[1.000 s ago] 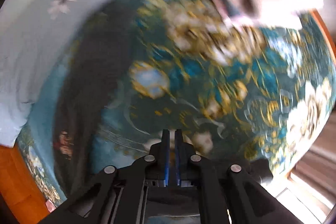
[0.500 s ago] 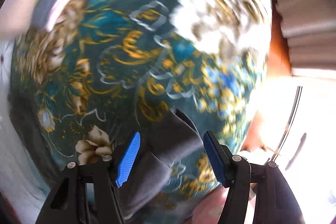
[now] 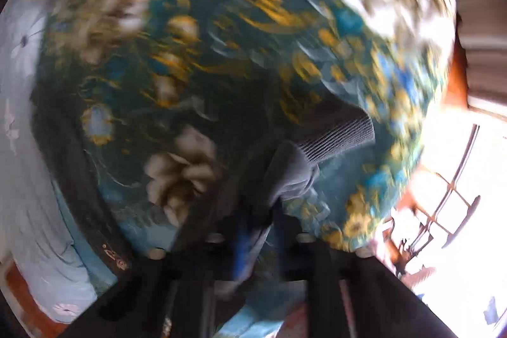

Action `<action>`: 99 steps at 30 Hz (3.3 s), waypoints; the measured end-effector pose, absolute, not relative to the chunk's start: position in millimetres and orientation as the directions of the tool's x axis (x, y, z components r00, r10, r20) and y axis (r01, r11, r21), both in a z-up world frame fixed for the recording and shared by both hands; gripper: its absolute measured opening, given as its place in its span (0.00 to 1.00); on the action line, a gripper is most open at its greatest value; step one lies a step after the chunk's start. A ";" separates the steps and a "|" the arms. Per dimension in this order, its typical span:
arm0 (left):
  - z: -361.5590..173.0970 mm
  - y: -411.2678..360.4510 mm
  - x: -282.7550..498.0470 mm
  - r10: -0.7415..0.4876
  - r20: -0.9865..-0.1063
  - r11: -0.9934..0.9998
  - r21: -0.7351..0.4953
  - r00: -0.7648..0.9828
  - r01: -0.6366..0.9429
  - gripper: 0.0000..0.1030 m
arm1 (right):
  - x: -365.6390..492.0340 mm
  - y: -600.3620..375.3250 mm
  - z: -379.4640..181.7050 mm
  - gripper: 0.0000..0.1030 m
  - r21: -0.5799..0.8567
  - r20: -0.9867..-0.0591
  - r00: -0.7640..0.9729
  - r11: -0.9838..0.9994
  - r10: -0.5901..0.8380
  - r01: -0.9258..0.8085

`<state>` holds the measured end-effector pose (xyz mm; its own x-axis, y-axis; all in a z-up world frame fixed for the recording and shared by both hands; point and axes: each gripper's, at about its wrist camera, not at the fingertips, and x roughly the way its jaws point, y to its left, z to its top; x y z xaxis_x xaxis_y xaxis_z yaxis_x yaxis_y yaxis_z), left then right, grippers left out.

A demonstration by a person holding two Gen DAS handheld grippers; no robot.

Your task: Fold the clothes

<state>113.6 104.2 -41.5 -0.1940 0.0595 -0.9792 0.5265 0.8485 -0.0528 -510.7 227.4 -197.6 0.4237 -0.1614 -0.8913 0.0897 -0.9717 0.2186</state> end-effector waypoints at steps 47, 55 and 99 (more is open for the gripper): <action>-177.6 87.1 107.5 -0.135 -0.933 0.973 -0.188 -0.332 0.132 0.49 | -513.3 -118.5 -243.9 0.58 0.394 -0.897 0.357 -0.839 -0.261 0.375; -159.2 67.5 107.6 -0.104 -0.951 0.974 -0.156 -0.291 0.162 0.24 | -513.8 -126.4 -215.2 0.16 0.421 -0.885 0.376 -0.820 -0.276 0.388; -37.5 90.0 158.6 -0.089 -0.930 0.902 -0.227 -0.356 0.368 0.28 | -406.6 34.7 -53.2 0.07 0.276 -0.927 0.147 -0.362 -0.344 0.891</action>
<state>158.6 90.0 -37.5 -0.3561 -0.0894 -0.9302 0.3677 0.9017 -0.2274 -406.6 34.7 -53.2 0.1474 -0.3437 -0.9275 0.8906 -0.3617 0.2756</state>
